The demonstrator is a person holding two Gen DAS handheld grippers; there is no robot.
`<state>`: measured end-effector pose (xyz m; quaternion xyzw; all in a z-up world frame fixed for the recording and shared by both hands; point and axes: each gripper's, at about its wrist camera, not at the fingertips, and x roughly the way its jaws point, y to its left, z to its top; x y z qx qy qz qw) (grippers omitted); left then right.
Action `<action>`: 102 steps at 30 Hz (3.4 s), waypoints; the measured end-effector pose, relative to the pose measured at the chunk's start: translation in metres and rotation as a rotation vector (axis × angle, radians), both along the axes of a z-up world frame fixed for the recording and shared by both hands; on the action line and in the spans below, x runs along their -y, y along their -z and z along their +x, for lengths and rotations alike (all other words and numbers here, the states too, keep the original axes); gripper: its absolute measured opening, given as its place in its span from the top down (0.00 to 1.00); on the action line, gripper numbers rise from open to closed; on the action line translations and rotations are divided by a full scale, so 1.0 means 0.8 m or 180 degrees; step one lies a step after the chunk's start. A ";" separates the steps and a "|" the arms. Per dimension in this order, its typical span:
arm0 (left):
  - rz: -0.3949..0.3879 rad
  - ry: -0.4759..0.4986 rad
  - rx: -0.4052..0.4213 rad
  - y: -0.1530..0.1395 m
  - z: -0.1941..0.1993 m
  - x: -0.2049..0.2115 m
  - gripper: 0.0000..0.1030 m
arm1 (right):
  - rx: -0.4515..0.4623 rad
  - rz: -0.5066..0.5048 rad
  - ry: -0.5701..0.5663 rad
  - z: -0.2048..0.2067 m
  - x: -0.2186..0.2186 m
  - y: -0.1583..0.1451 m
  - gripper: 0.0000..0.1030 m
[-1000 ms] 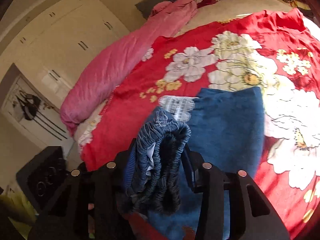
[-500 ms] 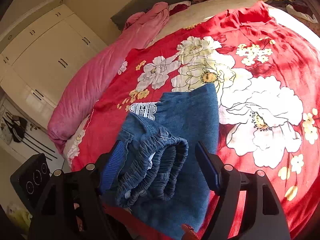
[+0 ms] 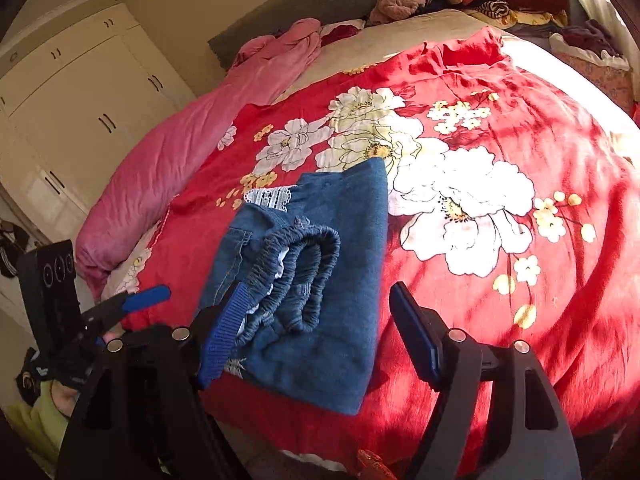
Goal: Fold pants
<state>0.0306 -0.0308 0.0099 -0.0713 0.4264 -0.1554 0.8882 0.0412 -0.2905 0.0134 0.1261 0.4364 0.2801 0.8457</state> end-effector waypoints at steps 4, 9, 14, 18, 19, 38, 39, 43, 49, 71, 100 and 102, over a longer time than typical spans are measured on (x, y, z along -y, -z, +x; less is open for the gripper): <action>-0.0034 -0.0310 -0.0089 0.007 0.024 -0.037 0.09 | -0.0106 -0.0017 -0.0184 -0.020 -0.022 0.013 0.29; -0.0020 -0.0407 -0.0090 0.008 0.059 -0.055 0.17 | -0.0298 0.0065 -0.0466 -0.033 -0.062 0.026 0.29; 0.0072 -0.0232 -0.0127 0.014 0.090 -0.029 0.44 | -0.0587 0.0156 -0.0577 -0.030 -0.100 0.041 0.29; 0.0204 -0.0146 -0.0193 0.030 0.108 -0.007 0.44 | -0.0883 0.0388 -0.0393 -0.015 -0.116 0.055 0.29; 0.0214 -0.0136 -0.0219 0.034 0.112 -0.005 0.44 | -0.0940 0.0455 -0.0345 -0.010 -0.118 0.058 0.29; 0.0258 -0.0186 -0.0327 0.060 0.126 -0.008 0.29 | -0.0881 0.0153 -0.0285 -0.024 -0.103 0.089 0.91; 0.0262 -0.0187 -0.0320 0.060 0.125 -0.008 0.29 | -0.0875 0.0152 -0.0295 -0.024 -0.102 0.086 0.91; 0.0238 -0.0205 -0.0297 0.057 0.123 -0.009 0.29 | -0.0789 0.0178 -0.0304 -0.028 -0.095 0.069 0.77; 0.0213 -0.0208 -0.0237 0.046 0.116 -0.008 0.29 | -0.0476 0.0092 -0.0259 -0.042 -0.084 0.034 0.51; 0.0161 -0.0232 0.0119 -0.015 0.060 -0.014 0.09 | 0.0647 -0.0505 0.0155 -0.044 -0.040 -0.039 0.16; 0.0159 -0.0304 -0.0272 0.066 0.087 -0.015 0.10 | -0.0129 -0.0573 -0.0131 0.055 -0.052 0.066 0.30; 0.0174 -0.0295 -0.0269 0.068 0.090 -0.011 0.11 | -0.0102 -0.0601 -0.0186 0.058 -0.056 0.070 0.30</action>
